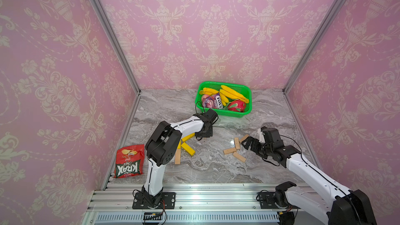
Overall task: Assemble the letter k with building blocks
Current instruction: Place the building block at the center of the board.
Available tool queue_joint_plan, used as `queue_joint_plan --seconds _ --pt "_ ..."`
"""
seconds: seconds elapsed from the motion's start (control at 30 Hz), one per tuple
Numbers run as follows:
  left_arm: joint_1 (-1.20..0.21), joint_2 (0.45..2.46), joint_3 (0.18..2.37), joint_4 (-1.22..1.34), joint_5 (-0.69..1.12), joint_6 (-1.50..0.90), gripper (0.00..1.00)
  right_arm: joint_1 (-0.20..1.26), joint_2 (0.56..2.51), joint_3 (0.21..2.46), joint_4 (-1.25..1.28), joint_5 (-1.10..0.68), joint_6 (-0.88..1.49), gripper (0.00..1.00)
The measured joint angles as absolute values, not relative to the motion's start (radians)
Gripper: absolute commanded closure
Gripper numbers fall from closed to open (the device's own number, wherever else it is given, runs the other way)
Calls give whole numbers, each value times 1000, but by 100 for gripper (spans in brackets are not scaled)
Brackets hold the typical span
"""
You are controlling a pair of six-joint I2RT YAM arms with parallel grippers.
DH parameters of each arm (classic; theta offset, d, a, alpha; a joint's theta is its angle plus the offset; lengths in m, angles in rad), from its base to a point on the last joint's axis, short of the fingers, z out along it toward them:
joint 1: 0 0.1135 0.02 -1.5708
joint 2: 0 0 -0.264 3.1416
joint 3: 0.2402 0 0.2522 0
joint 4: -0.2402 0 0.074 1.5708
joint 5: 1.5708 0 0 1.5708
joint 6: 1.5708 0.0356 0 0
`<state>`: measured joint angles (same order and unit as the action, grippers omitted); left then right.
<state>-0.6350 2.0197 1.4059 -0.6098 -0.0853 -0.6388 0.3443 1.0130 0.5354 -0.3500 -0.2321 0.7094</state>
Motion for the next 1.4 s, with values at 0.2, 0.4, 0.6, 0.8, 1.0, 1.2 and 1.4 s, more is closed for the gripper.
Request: queue_joint_plan --seconds 0.2,0.4,0.6,0.8,1.0,1.2,1.4 --pt "-631 2004 1394 -605 -85 -654 88 344 1013 535 -348 -233 706 0" --pt "-631 1991 1385 -598 -85 -670 88 344 1012 535 -348 -239 706 0" --pt "-631 1991 1381 -594 -85 -680 88 344 1002 535 -348 -239 706 0" --pt "-631 1991 1377 -592 -85 -683 88 344 1002 535 -348 -239 706 0" --pt "-653 1992 1407 -601 -86 -689 88 344 1002 535 -348 -240 706 0" --pt "-698 2035 1465 -611 -90 -725 89 344 1002 535 -348 -240 704 0" --pt "-712 2083 1510 -636 -94 -750 89 344 1002 535 -348 -240 687 0"
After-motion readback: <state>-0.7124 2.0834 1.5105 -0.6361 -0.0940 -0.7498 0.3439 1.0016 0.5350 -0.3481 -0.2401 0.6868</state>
